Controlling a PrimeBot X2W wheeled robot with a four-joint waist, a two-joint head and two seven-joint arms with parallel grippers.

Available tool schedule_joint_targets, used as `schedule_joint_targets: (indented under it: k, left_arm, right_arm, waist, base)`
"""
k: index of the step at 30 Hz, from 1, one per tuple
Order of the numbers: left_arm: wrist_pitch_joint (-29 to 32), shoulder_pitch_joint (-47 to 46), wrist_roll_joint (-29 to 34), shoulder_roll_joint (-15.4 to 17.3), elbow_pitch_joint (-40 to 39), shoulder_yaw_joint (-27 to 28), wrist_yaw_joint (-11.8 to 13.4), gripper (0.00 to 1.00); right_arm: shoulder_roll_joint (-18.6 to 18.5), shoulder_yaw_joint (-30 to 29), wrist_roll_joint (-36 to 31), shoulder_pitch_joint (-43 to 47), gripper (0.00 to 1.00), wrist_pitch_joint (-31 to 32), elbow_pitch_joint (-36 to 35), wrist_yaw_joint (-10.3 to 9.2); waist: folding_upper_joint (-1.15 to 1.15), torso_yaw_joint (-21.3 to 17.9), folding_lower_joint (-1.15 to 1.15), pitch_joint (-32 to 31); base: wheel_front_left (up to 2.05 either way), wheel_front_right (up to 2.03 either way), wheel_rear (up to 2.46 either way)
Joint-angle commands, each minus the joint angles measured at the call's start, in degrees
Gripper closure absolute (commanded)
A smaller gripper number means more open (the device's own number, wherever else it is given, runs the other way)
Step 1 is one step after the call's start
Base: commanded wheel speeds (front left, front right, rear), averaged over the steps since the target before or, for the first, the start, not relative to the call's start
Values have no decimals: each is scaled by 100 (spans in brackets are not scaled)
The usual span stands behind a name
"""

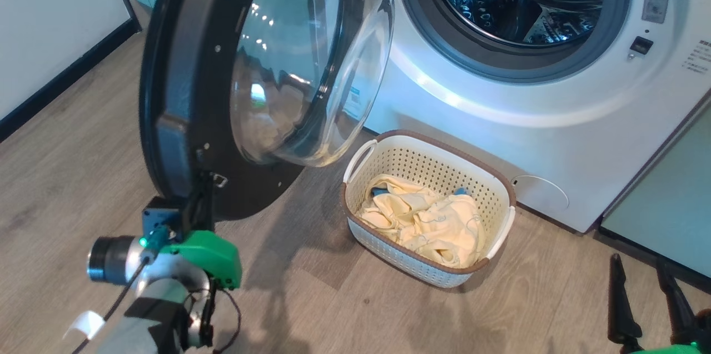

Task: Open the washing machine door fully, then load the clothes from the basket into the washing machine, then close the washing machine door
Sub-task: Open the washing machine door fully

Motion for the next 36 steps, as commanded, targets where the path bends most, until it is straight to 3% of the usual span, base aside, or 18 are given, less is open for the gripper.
schedule_joint_targets:
  k: [1, 12, 36]
  left_arm:
    - [-95, -262, -38, 224, -22, 342, -26, 100]
    - [-206, -572, 108, 344, 472, 830, -379, 100]
    - [-208, -1105, 1265, 237, 820, 2303, -989, 100]
  right_arm:
    - [-78, 101, -75, -131, 0, -54, -172, -16]
    - [-78, 89, -264, -107, 0, 128, -350, -16]
    - [-240, -48, -479, -304, 0, 661, -945, -16]
  waist:
    - [0, 3, 0, 0]
    - [0, -35, 0, 167]
    - [0, -104, 0, 833]
  base:
    - [0, 0, 0]
    - [0, 0, 0]
    - [0, 0, 0]
